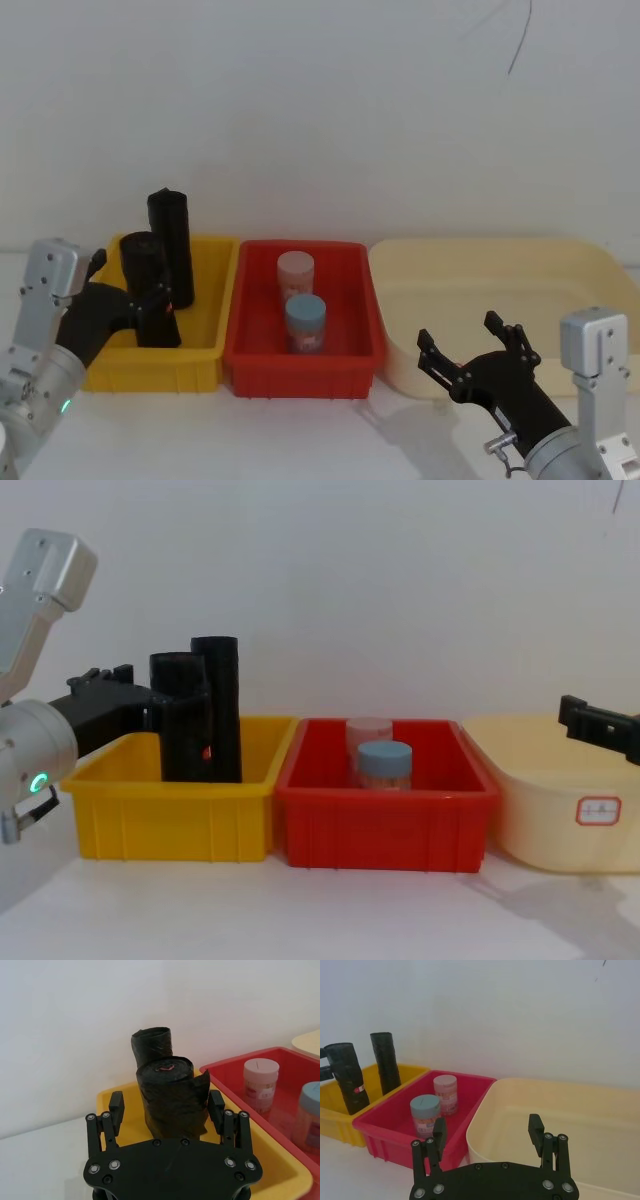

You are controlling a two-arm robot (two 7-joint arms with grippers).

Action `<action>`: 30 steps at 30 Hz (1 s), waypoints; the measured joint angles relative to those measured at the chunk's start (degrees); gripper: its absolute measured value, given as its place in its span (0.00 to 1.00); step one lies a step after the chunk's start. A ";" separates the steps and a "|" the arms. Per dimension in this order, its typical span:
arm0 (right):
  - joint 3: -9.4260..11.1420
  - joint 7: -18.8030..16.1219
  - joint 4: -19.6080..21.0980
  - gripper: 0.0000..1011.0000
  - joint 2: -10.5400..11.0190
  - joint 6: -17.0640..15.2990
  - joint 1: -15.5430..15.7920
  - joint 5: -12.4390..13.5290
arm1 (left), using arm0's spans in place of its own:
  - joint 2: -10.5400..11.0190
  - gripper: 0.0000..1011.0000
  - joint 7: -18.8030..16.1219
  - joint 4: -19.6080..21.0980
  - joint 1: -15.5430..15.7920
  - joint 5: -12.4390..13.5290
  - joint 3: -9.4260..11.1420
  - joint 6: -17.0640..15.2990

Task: Pick up the garbage bag with the one hand and transfer it to the other hand.

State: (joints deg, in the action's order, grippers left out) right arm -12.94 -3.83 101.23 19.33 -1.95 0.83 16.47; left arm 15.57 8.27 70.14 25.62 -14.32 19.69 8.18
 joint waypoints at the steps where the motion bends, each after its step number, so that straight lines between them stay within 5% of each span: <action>1: 0.00 0.00 0.00 0.99 0.00 0.00 0.00 0.00 | -0.30 0.99 0.33 -1.07 0.68 0.05 0.04 0.27; 9: 0.00 0.00 0.00 0.99 0.00 0.00 0.00 0.00 | -1.67 0.97 1.88 -6.48 4.23 0.32 0.32 1.48; 17: 0.00 0.00 0.00 0.99 0.00 0.00 0.00 0.00 | -3.12 0.77 3.94 -11.70 7.56 0.25 0.37 2.36; 21: 0.00 0.00 0.00 0.99 0.00 0.00 0.00 0.00 | -3.45 0.63 4.81 -13.10 8.37 -0.01 0.13 2.42; 30: 0.00 0.00 0.00 0.99 0.00 0.00 0.00 0.00 | -3.25 0.55 5.79 -12.18 8.07 -0.56 -0.58 1.73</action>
State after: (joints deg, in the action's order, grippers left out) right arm -12.94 -3.83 101.23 19.33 -1.95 0.84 16.47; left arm 12.32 14.06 57.96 33.70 -14.88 19.11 9.91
